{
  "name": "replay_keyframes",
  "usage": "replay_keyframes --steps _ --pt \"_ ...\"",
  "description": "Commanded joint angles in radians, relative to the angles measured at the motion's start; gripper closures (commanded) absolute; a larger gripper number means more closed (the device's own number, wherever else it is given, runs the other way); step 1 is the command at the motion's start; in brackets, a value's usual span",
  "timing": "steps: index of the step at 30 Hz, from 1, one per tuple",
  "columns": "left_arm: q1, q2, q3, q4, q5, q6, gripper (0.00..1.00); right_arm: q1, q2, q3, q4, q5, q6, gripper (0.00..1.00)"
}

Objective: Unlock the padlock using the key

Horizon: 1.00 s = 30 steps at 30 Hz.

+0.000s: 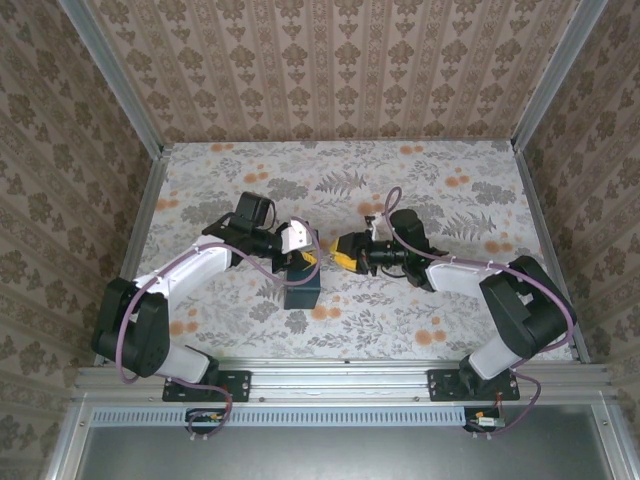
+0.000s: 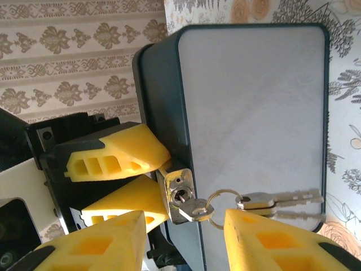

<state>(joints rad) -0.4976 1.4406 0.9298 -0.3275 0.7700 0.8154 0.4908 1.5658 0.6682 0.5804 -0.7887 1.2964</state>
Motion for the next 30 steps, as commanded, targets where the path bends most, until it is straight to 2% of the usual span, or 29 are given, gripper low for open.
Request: replay_keyframes --steps 1,7,17,30 --pt "0.002 0.023 -0.027 -0.076 -0.036 0.019 0.75 0.012 0.029 0.016 0.043 0.014 0.043 0.59" --pt "0.002 0.022 -0.026 -0.077 -0.035 0.019 0.75 0.021 0.043 0.016 0.058 0.019 0.05 0.62" --pt "0.003 0.024 -0.023 -0.082 -0.034 0.019 0.76 0.006 0.025 0.011 0.056 0.037 0.048 0.59" --pt "0.004 0.029 -0.02 -0.082 -0.032 0.016 0.76 0.003 0.034 0.031 0.063 0.034 0.041 0.68"
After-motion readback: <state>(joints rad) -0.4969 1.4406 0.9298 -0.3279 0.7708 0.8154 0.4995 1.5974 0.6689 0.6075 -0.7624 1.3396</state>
